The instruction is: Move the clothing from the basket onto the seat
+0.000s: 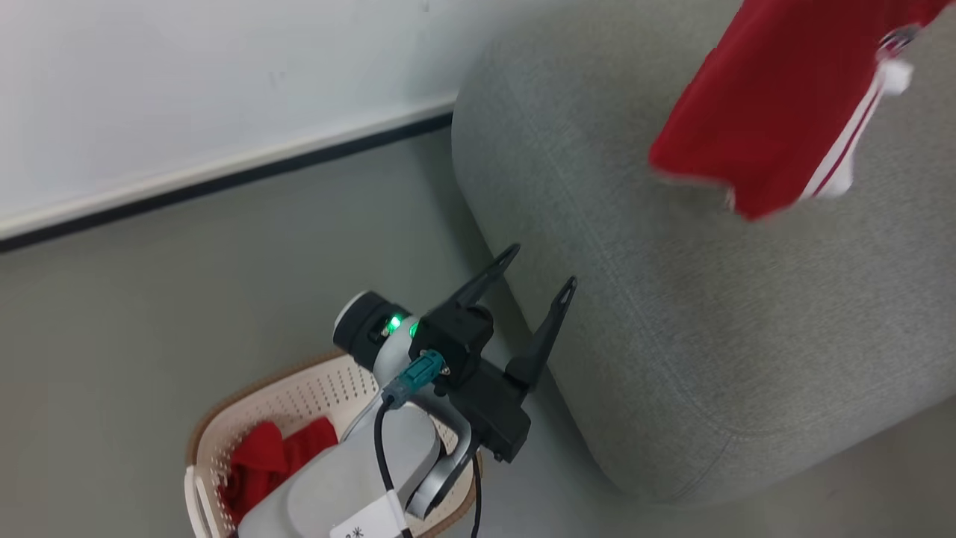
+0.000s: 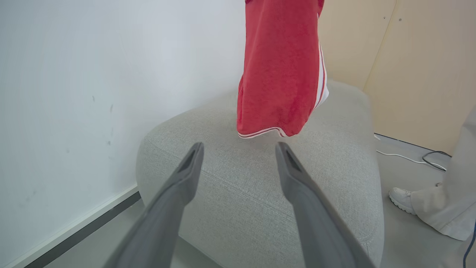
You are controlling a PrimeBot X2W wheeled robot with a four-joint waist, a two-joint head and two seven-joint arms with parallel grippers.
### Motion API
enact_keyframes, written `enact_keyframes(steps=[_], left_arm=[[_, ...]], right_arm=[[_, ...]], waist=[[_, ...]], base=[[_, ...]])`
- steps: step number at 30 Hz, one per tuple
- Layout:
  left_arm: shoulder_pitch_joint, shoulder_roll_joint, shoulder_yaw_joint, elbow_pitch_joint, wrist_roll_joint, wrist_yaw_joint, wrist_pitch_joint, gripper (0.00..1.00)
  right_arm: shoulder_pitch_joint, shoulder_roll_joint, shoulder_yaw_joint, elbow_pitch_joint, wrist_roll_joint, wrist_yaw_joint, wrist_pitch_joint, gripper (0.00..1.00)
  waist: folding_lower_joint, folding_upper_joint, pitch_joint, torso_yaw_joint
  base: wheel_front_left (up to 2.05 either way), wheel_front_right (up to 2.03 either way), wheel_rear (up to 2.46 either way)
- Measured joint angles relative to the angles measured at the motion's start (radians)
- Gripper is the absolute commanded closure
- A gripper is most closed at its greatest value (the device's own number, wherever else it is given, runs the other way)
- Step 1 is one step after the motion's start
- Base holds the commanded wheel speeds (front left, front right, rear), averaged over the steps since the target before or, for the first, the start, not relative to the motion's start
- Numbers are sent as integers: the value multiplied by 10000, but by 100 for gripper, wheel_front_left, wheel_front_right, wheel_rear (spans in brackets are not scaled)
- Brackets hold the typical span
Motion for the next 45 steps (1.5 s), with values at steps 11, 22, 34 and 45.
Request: enact_keyframes(steps=[11,22,34,45], left_arm=[[-965,504,79,-1095,754,17,272,0],[-1469,1200,343,-1804,1450,90,754,0],[-1636,1375,405,-1873,1743,92,1007,0],[-1612,1373,430,-1762,1801,92,1095,0]], right_arm=[[-1494,-769,-936,644,414,-433,236,100],[-1400,-428,-1526,1287,1095,-698,121,100],[579,1281,-1197,2533,1404,-587,-102,100],[803,1597,-1227,3262,1394,-466,-140,0]], waist=[[0,1,1560,550],[0,0,3210,902],[0,0,4367,791],[-3,0,4257,773]], base=[[0,0,0],[0,0,0],[0,0,0],[0,0,0]])
